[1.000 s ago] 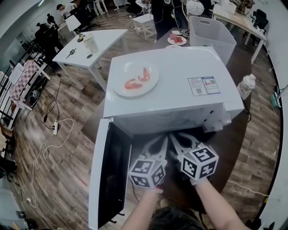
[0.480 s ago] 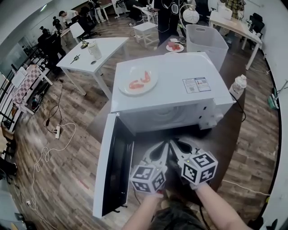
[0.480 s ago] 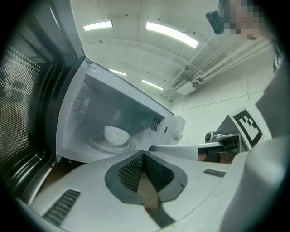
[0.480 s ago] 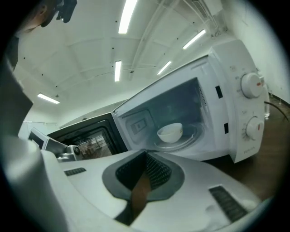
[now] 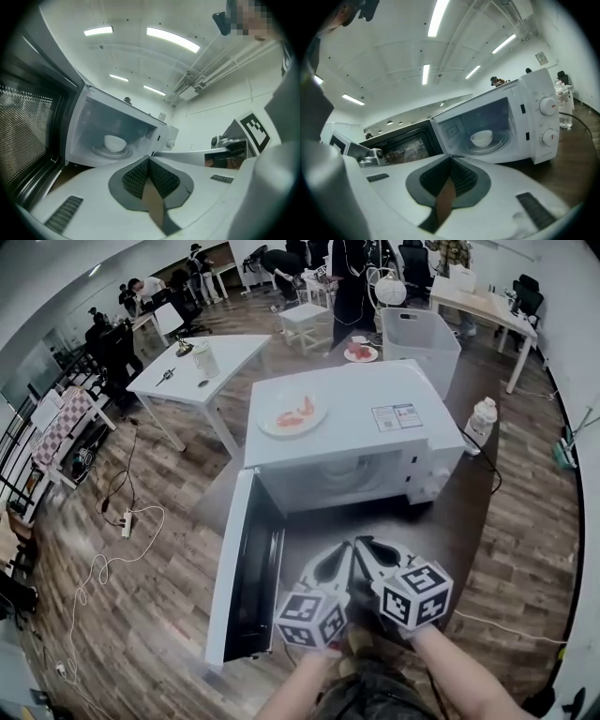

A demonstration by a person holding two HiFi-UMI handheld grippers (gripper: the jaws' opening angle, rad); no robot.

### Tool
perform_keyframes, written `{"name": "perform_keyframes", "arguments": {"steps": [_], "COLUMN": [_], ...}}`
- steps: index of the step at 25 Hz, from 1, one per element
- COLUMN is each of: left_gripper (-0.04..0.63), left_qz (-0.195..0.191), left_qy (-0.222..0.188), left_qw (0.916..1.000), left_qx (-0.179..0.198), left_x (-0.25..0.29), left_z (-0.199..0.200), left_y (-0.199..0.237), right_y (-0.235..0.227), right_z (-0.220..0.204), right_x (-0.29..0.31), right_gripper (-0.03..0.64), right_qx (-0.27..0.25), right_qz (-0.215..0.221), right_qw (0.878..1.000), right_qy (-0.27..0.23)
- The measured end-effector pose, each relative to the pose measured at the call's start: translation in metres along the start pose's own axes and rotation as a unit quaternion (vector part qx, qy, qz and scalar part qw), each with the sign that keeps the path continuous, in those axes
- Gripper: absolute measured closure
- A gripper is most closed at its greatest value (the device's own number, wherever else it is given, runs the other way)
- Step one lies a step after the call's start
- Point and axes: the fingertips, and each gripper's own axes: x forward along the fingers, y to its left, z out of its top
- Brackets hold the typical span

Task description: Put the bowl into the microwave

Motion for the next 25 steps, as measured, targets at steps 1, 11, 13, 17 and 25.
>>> {"name": "perform_keyframes", "arguments": {"steps": [1,11,13,17,25], "left_gripper": [0.591,0.592,0.592,0.592,0.592], "left_qz": [0.000,-0.012,-0.013,-0.018,-0.023], "left_qy": [-0.001,-0.012,-0.013,-0.011,-0.008], "left_qw": [1.0000,0.9998,0.9998,0.9998,0.9994], "left_qx": [0.001,0.009,0.009,0.007,0.023], "left_x": [-0.005,-0.046,-0.052,-0.065,-0.093], "left_z": [0.000,0.008,0.008,0.007,-0.001], "left_y": [-0.004,-0.037,-0.042,-0.053,-0.072], "right_y": [0.004,0.038,0.043,0.052,0.072], "right_z": [0.000,0.002,0.001,-0.001,-0.010], "right_x": [-0.005,-0.046,-0.053,-0.067,-0.093], "right_gripper": [0.615,0.615,0.615,0.615,0.617], "right_qx": [-0.001,0.010,0.010,0.012,0.021], "right_qz": [0.000,0.010,0.012,0.015,0.014], "right_qw": [1.000,1.000,1.000,1.000,0.999], "right_qy": [0.000,-0.007,-0.008,-0.009,-0.026]}}
